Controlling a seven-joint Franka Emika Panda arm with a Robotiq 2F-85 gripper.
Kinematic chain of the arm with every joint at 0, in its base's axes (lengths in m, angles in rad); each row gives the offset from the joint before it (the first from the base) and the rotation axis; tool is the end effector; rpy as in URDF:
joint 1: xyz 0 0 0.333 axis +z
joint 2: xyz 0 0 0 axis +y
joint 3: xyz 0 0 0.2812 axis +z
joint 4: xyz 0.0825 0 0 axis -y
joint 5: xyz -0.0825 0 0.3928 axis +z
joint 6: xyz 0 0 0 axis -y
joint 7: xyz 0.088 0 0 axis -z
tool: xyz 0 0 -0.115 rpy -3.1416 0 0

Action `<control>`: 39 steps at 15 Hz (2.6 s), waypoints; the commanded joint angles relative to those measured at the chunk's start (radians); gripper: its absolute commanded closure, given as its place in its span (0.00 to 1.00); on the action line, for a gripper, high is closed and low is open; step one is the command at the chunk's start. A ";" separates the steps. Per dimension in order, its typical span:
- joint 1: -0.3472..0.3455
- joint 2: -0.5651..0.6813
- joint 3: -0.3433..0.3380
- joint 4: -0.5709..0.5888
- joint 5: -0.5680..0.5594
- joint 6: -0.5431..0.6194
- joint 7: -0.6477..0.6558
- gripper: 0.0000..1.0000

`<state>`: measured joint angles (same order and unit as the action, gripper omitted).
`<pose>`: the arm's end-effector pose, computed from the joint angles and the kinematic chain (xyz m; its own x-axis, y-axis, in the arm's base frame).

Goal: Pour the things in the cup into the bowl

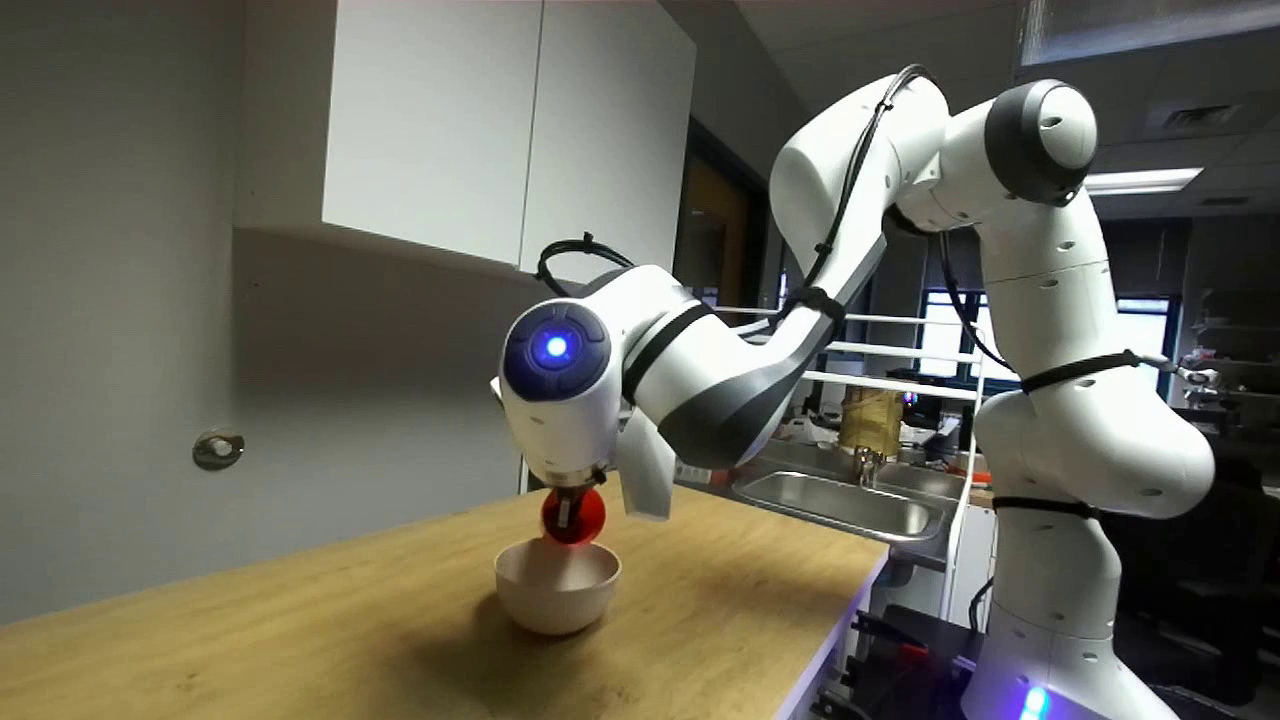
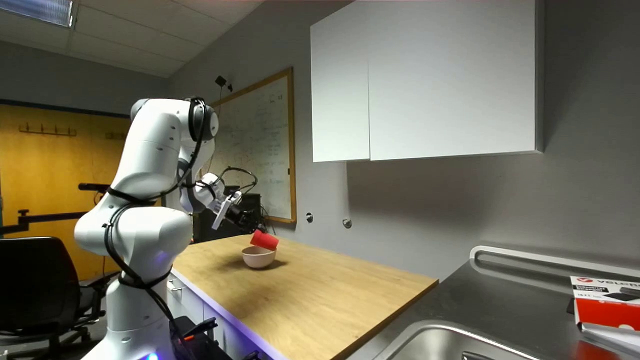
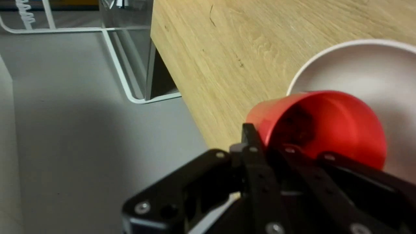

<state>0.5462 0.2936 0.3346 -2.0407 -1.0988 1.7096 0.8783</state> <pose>0.4165 0.3610 0.2617 0.8323 0.5491 0.0756 0.2251 -0.4595 0.8592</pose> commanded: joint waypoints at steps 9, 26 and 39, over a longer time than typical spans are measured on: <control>0.121 0.126 0.022 0.038 -0.225 -0.312 0.339 0.97; 0.284 0.362 0.001 0.056 -0.402 -0.777 0.633 0.98; 0.176 0.339 0.044 0.094 -0.371 -0.730 0.362 0.55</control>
<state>0.7609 0.6594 0.3510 -1.9628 -1.5060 0.9434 1.3717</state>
